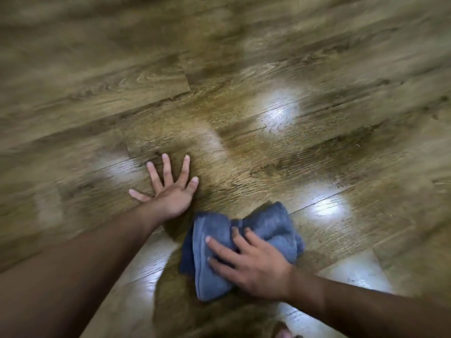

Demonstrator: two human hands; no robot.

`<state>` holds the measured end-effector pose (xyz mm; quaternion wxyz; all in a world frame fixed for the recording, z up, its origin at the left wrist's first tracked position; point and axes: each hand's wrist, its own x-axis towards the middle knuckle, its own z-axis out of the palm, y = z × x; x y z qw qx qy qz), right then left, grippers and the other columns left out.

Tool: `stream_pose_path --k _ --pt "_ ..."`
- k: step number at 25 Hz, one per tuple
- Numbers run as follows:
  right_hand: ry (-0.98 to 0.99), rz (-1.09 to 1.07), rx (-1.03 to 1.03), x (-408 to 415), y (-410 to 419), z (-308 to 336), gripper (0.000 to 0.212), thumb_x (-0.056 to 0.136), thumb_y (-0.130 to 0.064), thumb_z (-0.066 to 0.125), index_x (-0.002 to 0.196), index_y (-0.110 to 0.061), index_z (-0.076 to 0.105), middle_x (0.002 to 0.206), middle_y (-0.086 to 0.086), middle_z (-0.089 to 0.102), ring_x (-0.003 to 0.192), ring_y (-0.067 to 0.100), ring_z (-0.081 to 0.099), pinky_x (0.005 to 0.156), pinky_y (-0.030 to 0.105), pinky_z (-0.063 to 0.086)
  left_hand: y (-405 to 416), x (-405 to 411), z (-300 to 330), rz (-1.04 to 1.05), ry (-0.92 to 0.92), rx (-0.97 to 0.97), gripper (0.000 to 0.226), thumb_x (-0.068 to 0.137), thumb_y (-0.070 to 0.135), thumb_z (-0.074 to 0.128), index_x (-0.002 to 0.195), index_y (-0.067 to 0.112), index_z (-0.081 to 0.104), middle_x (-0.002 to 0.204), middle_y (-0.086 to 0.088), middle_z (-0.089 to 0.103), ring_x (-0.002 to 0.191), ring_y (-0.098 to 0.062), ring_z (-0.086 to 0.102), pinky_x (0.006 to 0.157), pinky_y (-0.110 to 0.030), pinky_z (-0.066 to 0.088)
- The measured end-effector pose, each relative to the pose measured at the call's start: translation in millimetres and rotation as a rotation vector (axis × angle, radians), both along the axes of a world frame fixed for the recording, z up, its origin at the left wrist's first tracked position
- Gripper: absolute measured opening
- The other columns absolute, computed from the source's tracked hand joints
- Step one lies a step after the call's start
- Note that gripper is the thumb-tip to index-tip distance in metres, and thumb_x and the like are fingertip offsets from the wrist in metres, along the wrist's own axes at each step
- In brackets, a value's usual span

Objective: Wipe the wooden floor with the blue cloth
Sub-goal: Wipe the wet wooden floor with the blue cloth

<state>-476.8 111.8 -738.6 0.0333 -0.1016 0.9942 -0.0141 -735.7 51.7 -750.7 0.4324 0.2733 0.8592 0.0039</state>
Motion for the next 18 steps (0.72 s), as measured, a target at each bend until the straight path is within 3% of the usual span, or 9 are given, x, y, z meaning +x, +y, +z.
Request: stream_pose_path --k 3,5,8,11,13,15,18 --pt "0.000 0.119 -0.010 -13.5 24.4 5.9 0.040 0.095 -0.027 0.037 0.131 -0.028 0.055 0.154 0.007 0.041 0.107 0.042 0.059 0.086 0.047 0.051 -4.5 -4.6 0.9 -0.010 0.014 0.022 0.059 0.099 0.068 0.027 0.131 0.077 -0.021 0.153 0.022 -0.045 0.141 -0.020 -0.045 0.096 -0.082 -0.017" --pt "-0.013 0.036 0.058 -43.6 61.6 8.8 0.048 0.090 -0.027 0.042 0.137 -0.029 0.053 0.157 0.006 0.038 0.107 0.040 0.057 0.085 0.046 0.049 -8.9 -9.0 2.5 -0.040 0.035 0.016 0.060 0.099 0.066 0.028 0.133 0.076 -0.020 0.154 0.021 -0.044 0.142 -0.021 -0.044 0.097 -0.080 -0.020" --pt "-0.060 -0.394 0.116 -92.1 143.2 9.0 0.057 0.090 -0.032 0.055 0.145 -0.034 0.040 0.161 0.002 0.024 0.121 0.041 0.045 0.094 0.050 0.041 -12.4 -13.6 3.1 -0.072 -0.003 0.008 0.064 0.100 0.064 0.030 0.137 0.072 -0.022 0.147 0.021 -0.052 0.138 -0.022 -0.049 0.099 -0.081 -0.020" --pt "-0.086 -0.847 0.063 -122.5 220.0 17.2 0.055 0.088 -0.034 0.061 0.140 -0.031 0.042 0.153 0.002 0.032 0.122 0.043 0.043 0.095 0.053 0.041 -10.7 -12.8 2.8 -0.092 -0.014 -0.001 0.065 0.101 0.065 0.028 0.136 0.070 -0.027 0.130 0.024 -0.062 0.134 -0.022 -0.053 0.097 -0.080 -0.021" --pt "-0.076 -0.982 0.039 -133.2 226.7 19.9 0.049 0.088 -0.033 0.059 0.135 -0.027 0.047 0.149 0.006 0.036 0.118 0.044 0.043 0.094 0.054 0.039 -10.4 -12.7 3.0 -0.099 -0.013 -0.002 0.065 0.101 0.065 0.026 0.133 0.071 -0.030 0.122 0.025 -0.066 0.129 -0.021 -0.056 0.096 -0.080 -0.022" --pt "-0.057 -0.928 0.114 -135.0 197.3 17.6 0.047 0.087 -0.033 0.060 0.132 -0.026 0.049 0.149 0.008 0.035 0.115 0.043 0.042 0.092 0.051 0.038 -9.7 -12.0 4.4 -0.100 -0.029 -0.009 0.065 0.101 0.065 0.025 0.132 0.071 -0.032 0.120 0.025 -0.066 0.127 -0.021 -0.057 0.095 -0.079 -0.022" --pt "-0.023 -0.599 0.092 -118.5 128.8 14.5 0.052 0.082 -0.037 0.061 0.132 -0.029 0.052 0.156 0.007 0.032 0.111 0.042 0.045 0.091 0.049 0.035 -9.3 -8.2 5.1 -0.085 0.000 0.005 0.068 0.101 0.063 0.025 0.136 0.065 -0.033 0.124 0.024 -0.064 0.133 -0.023 -0.054 0.097 -0.078 -0.023"
